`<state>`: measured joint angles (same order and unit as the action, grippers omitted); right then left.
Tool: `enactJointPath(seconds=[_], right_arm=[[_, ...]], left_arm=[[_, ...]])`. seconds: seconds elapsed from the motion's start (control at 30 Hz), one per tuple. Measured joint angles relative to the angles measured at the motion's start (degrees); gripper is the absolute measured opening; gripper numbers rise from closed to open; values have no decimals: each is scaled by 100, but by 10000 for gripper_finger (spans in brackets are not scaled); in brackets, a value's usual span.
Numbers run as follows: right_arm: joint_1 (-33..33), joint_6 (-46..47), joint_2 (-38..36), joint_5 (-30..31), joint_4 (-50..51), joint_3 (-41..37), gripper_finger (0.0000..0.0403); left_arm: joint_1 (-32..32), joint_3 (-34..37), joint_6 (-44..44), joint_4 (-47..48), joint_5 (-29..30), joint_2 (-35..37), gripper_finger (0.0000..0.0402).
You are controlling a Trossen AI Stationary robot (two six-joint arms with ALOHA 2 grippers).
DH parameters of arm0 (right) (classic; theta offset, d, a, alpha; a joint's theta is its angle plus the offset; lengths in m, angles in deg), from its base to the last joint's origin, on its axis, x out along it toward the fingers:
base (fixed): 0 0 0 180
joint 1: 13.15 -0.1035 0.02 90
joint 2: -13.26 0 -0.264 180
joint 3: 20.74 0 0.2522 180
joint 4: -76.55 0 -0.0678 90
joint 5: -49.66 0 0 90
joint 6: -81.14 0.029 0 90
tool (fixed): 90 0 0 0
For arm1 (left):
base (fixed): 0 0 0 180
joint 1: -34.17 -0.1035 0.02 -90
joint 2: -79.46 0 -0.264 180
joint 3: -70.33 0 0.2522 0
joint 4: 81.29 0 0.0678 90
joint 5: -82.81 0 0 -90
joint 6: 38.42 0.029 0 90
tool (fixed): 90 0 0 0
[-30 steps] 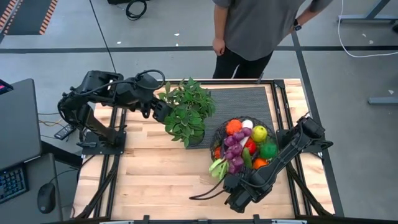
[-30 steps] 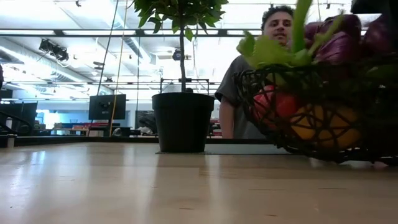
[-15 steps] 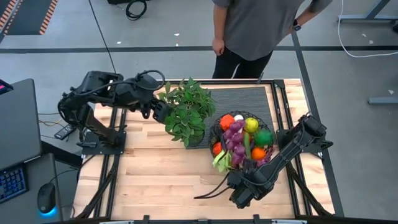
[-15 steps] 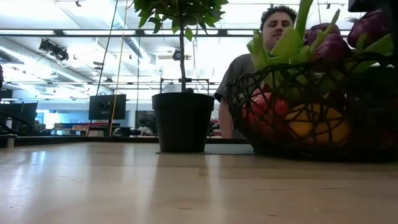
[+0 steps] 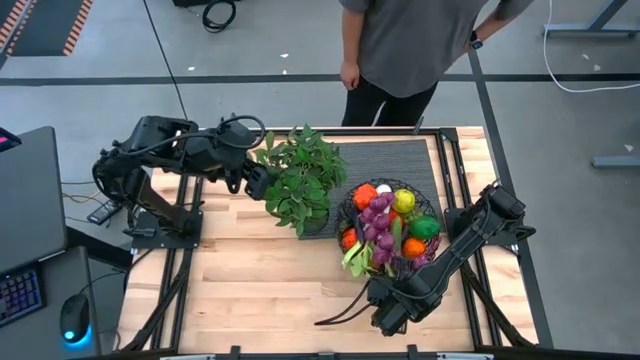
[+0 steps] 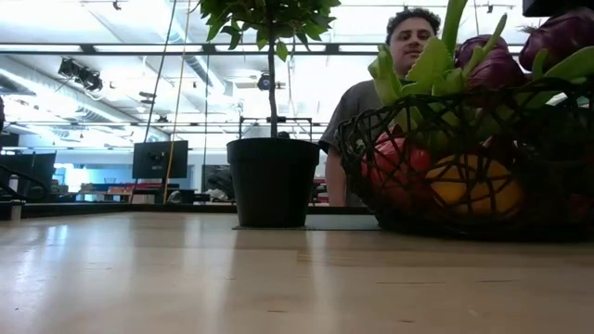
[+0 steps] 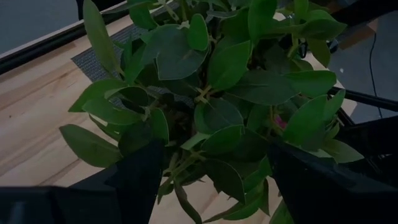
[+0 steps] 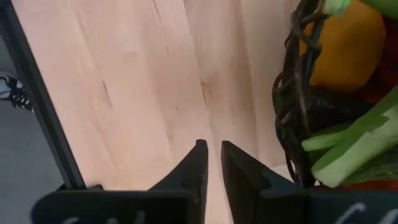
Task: Build produce basket
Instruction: Move the brown wire basket to the top right corner of the table
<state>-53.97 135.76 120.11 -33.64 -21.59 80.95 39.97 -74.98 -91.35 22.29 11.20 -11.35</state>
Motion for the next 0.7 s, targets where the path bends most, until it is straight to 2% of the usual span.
enactJointPath(seconds=[0.17, 0.37, 0.5, 0.6, 0.7], right_arm=[[13, -88, -2, -80, 6, 4, 98], [200, -97, -4, -80, -93, 84, 193], [392, -439, -13, -28, -284, 297, 251], [531, -531, -13, 97, -279, 305, 277], [622, -532, -13, 97, -262, 149, 284]], left_arm=[[-4, 0, 18, 0, 4, 0, 291], [-4, 0, 91, -2, 136, 0, 291], [-4, 0, 106, 0, 153, 0, 291], [-4, 0, 106, -1, 153, 0, 291], [-4, 0, 106, 0, 153, 0, 291]])
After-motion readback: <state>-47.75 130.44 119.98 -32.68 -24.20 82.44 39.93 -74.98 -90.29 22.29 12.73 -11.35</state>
